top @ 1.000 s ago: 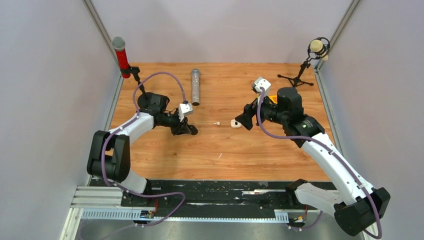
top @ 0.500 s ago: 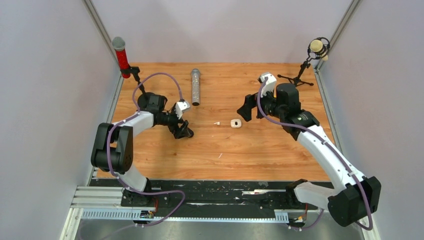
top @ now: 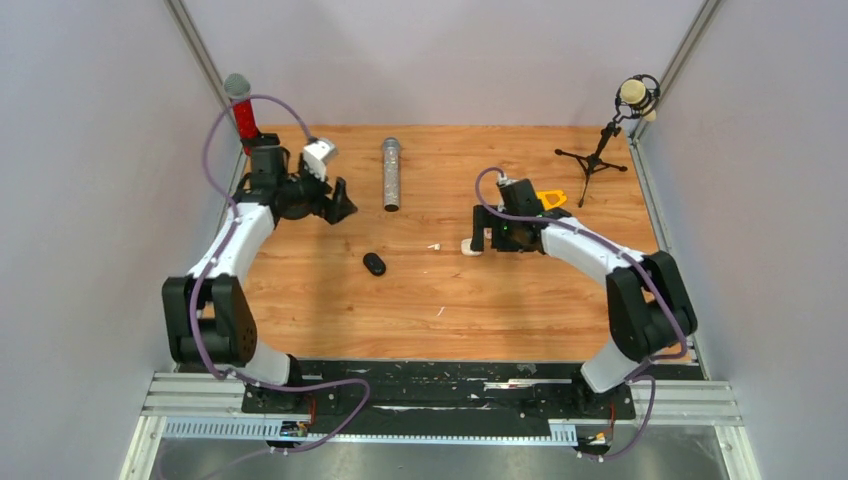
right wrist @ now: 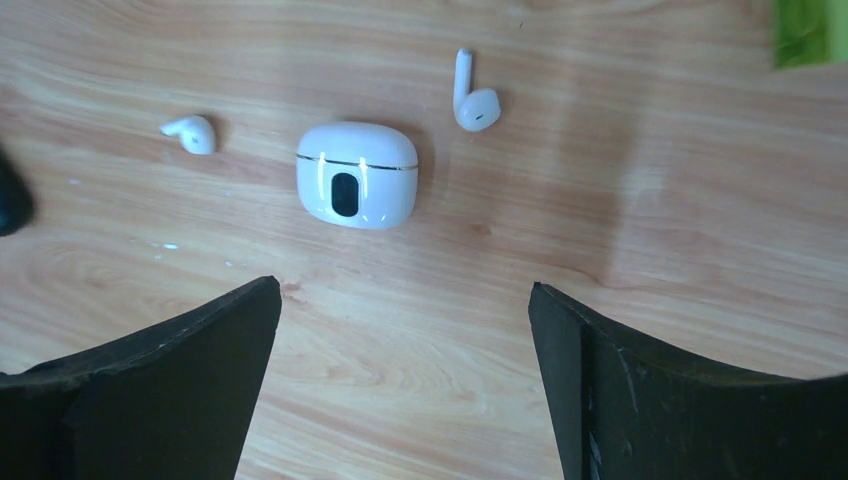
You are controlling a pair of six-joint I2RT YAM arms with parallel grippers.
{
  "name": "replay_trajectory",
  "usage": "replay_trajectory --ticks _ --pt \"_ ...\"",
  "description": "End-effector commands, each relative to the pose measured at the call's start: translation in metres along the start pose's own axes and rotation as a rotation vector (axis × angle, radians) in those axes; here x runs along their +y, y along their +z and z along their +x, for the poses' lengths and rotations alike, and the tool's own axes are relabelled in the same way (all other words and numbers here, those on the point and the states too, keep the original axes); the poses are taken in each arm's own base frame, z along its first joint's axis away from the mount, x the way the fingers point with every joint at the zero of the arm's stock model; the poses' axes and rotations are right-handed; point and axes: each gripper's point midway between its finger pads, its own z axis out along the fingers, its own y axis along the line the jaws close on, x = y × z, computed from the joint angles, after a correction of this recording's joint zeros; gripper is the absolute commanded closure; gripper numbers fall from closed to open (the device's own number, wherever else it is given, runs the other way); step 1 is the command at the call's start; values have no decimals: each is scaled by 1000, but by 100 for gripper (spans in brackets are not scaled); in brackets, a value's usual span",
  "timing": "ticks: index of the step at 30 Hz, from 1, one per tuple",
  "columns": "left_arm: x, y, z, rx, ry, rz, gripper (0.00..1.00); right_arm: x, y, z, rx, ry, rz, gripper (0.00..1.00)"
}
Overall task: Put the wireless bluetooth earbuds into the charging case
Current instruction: Place the charging case at the center of the board, then pick up the charging case at the center of the board.
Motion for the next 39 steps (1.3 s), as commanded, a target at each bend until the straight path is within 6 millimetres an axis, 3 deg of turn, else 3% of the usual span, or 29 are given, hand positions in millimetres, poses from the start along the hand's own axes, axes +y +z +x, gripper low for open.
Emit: replay_trajectory --ticks 1,6,11,16,20,24,26,30,33,35,36,39 --pt "-12 -55 -43 -136 -231 -89 0 13 24 1 23 34 69 3" --pt "-41 -63 -10 -111 -329 -83 0 23 42 5 38 46 96 2" --pt "-54 -67 -11 -127 -325 -42 1 13 64 4 47 25 165 4" --pt "-54 -69 -27 -173 -328 -24 1 16 81 8 86 5 162 22" --pt "-52 -69 -37 -194 -323 -17 1 15 77 11 85 -6 166 26" --pt "-52 -67 -41 -208 -342 -2 1 13 79 14 94 -25 170 46" --pt "-54 -68 -44 -219 -344 10 1 17 78 18 104 -19 152 51" --pt "-59 -68 -40 -206 -327 28 4 28 68 15 91 -22 109 65" --pt "-63 -70 -39 -196 -307 43 13 45 48 -6 30 -11 48 71" --pt "-71 -77 -46 -203 -251 70 19 63 23 -29 -48 -1 -18 72" --pt "-77 -84 -48 -203 -224 76 21 79 1 -45 -112 -1 -77 72" --pt "-87 -115 -83 -306 27 12 20 118 -56 -79 -274 23 -243 72"
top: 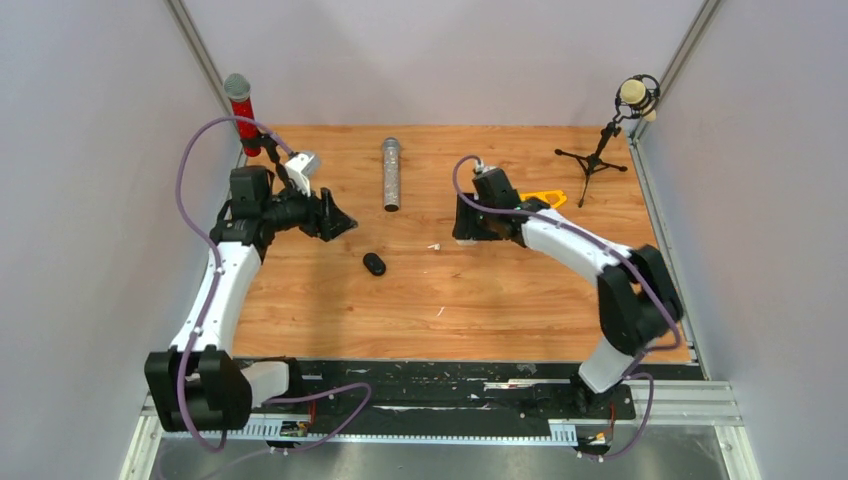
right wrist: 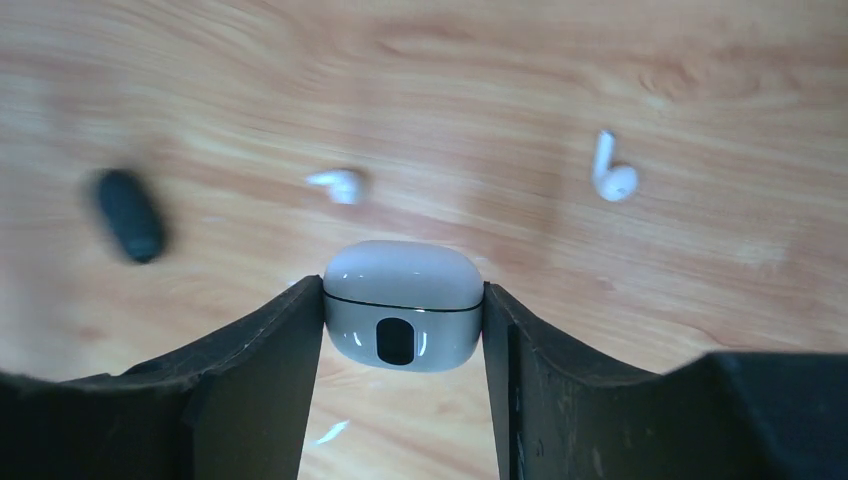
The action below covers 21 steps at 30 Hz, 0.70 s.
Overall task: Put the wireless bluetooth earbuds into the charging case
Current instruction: Pick up the charging case at the center of the board.
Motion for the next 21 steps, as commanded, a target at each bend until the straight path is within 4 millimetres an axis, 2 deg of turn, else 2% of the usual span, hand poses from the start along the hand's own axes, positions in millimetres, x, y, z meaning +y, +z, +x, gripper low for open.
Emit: replay_trajectory --ticks 1,2,3,4,5,6,7,8,9,10,13,15,18,21 --pt "-44 -41 -63 -190 391 6 19 78 -112 -83 -351 58 -327 73" --pt "-57 -47 -75 -256 479 -3 18 90 -130 -90 -393 77 -387 73" --pt "-70 -42 -73 -268 514 27 17 101 -148 -99 -440 92 -449 74" --pt "-79 -47 -84 -326 582 4 17 109 -163 -103 -469 106 -485 74" --pt "-94 -39 -78 -328 606 41 17 117 -178 -110 -510 119 -519 75" --pt "-99 -43 -89 -386 643 2 17 123 -191 -116 -551 130 -538 75" --pt "-111 -35 -80 -387 643 38 16 131 -205 -121 -597 139 -560 75" --pt "-116 -37 -90 -443 628 12 15 136 -217 -124 -645 147 -574 75" --pt "-132 -28 -83 -449 569 67 14 142 -227 -128 -702 158 -592 75" --pt "-136 -26 -89 -484 544 69 13 149 -238 -129 -741 157 -612 75" --pt "-161 -9 -82 -487 412 165 12 163 -262 -130 -823 165 -663 76" --pt "-173 -4 -90 -552 404 199 11 169 -279 -129 -883 167 -694 77" --pt "-194 -6 -96 -631 465 246 9 183 -300 -125 -950 157 -732 77" --pt "-205 -15 -109 -709 504 258 9 196 -311 -124 -992 138 -757 78"
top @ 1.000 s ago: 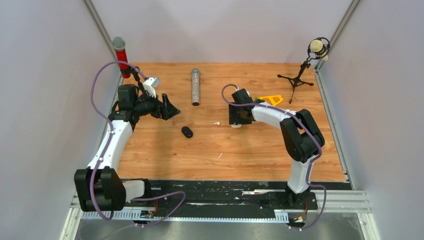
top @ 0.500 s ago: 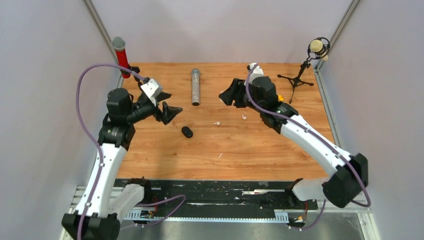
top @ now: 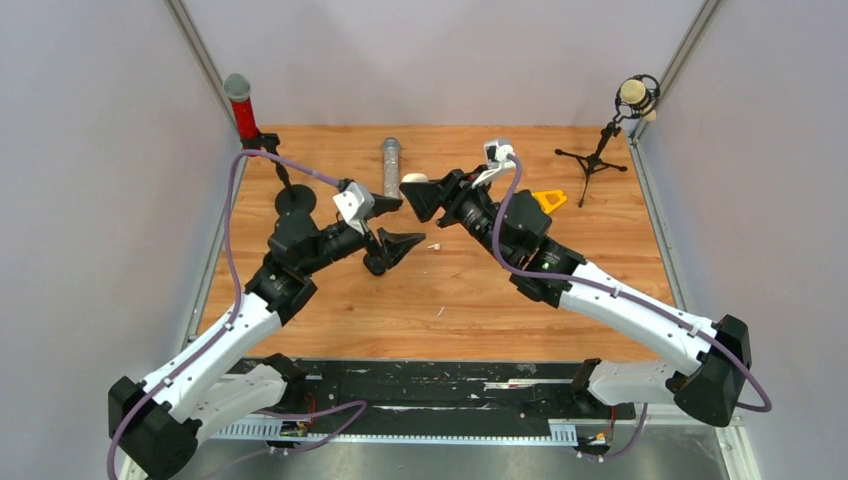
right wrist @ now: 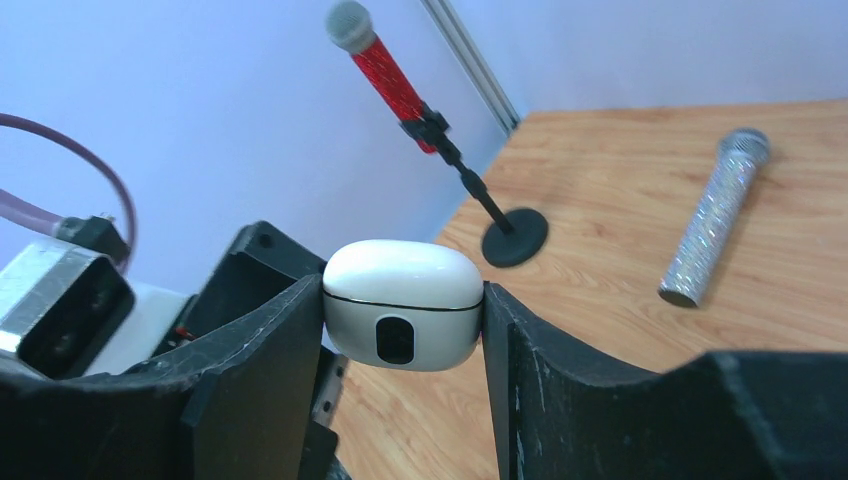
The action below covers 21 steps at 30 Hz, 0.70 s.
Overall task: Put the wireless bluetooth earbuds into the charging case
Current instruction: Pick up the charging case at the center of the board.
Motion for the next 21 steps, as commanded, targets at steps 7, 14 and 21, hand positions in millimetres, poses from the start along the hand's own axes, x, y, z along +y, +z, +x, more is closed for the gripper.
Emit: replay_trajectory --ticks 7,14,21 --pt "-12 -13 -97 -313 97 -26 27 51 -7 -64 -264 1 -93 77" --pt "-12 -18 -122 -362 102 -44 34 70 -8 -73 -278 33 -168 77" --pt "-14 -12 -125 -381 131 -23 32 75 -8 -74 -278 39 -183 78"
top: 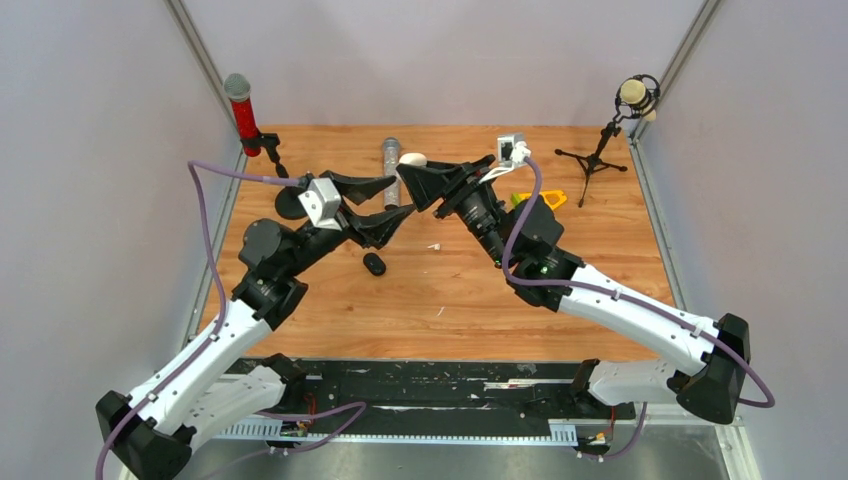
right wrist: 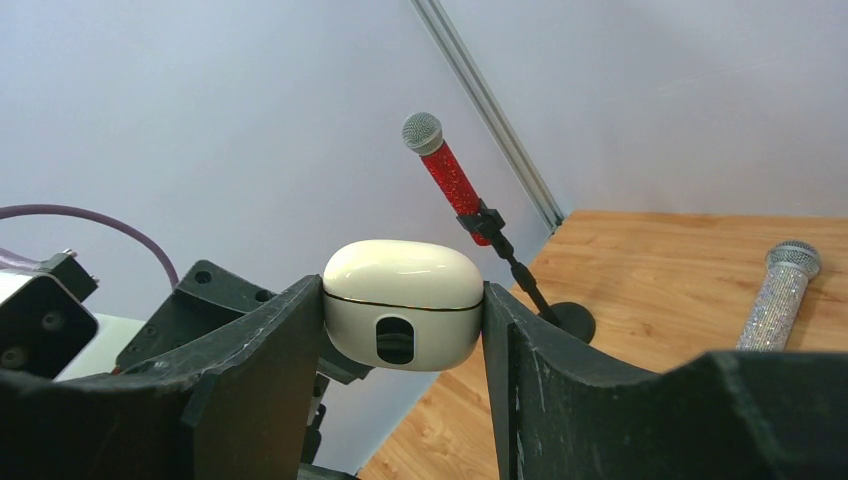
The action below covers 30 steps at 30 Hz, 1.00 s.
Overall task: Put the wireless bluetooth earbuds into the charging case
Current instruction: Pick up the charging case at the center of the board.
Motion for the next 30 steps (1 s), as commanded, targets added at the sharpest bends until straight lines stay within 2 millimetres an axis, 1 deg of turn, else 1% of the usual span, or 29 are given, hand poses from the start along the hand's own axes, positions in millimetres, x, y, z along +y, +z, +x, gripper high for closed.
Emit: replay_trajectory --ticks 1,4,9,11,12,14,18,24,27,29,30 --pt "5 8 -23 -68 29 -23 32 26 4 -25 -66 31 -72 78" --pt "4 9 -30 -104 52 -12 32 30 4 -22 -59 18 -79 78" --pt "13 11 -38 -137 96 -52 34 34 5 -17 -38 15 -95 79" --pt "12 11 -42 -153 104 -46 35 36 6 -16 -34 13 -100 79" --pt "8 11 -44 -163 110 -26 35 36 6 -15 -33 14 -100 79" --pt "4 10 -43 -163 114 -7 37 38 6 -14 -28 14 -108 79" --pt "9 10 -41 -158 113 -33 46 40 7 -9 -10 11 -113 80" --pt "13 8 -42 -160 108 -56 50 43 8 -8 -3 12 -123 80" --pt "13 8 -42 -161 117 -56 53 44 11 -2 17 9 -129 80" --pt "11 8 -43 -164 120 -45 59 46 13 2 30 7 -136 81" --pt "10 8 -44 -166 119 -43 65 47 13 3 34 6 -140 81"
